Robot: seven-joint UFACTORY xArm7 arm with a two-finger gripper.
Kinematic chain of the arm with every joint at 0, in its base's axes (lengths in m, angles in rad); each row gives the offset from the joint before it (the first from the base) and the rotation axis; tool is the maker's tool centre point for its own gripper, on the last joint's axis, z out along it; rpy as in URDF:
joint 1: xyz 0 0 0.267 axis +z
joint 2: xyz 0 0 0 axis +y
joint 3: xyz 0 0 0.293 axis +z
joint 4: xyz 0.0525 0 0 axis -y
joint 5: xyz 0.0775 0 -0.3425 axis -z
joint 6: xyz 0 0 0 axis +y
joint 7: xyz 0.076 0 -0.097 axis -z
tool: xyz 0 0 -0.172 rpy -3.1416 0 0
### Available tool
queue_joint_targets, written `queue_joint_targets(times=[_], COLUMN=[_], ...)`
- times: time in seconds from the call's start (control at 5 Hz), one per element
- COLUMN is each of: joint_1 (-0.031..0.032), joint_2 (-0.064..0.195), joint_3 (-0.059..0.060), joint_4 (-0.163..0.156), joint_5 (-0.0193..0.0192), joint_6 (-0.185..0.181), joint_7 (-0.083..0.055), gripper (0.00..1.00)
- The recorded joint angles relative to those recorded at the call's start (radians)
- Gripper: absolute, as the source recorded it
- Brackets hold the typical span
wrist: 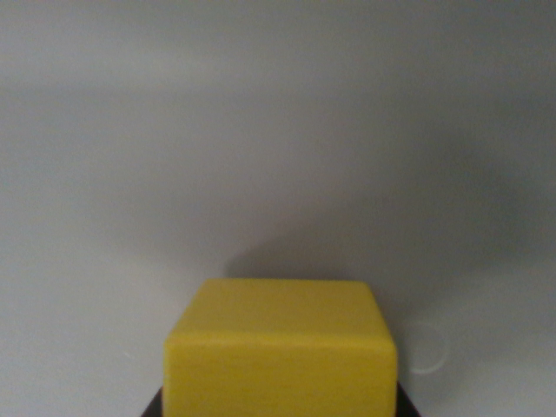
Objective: Pick yellow cube
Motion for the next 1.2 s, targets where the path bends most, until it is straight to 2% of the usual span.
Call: queue_joint_targets(times=[0.2,0.4,0.6,0.8,1.0,1.2], joint_1=[-0.0001,-0.0001,-0.0002,-0.0002,-0.0004,-0.0004], joint_2=[-0.006,-0.006,-0.015,-0.015,-0.026,-0.026], joint_3=[0.000,0.000,0.000,0.000,-0.001,-0.001], joint_4=[0.011,0.011,0.027,0.027,0.047,0.047], joint_5=[-0.0006,-0.0006,-0.0013,-0.0013,-0.0023,-0.0023], joint_6=[0.018,0.018,0.042,0.042,0.073,0.073], joint_7=[0.001,0.001,0.003,0.003,0.005,0.005], gripper=[1.00,1.00,1.00,1.00,1.00,1.00])
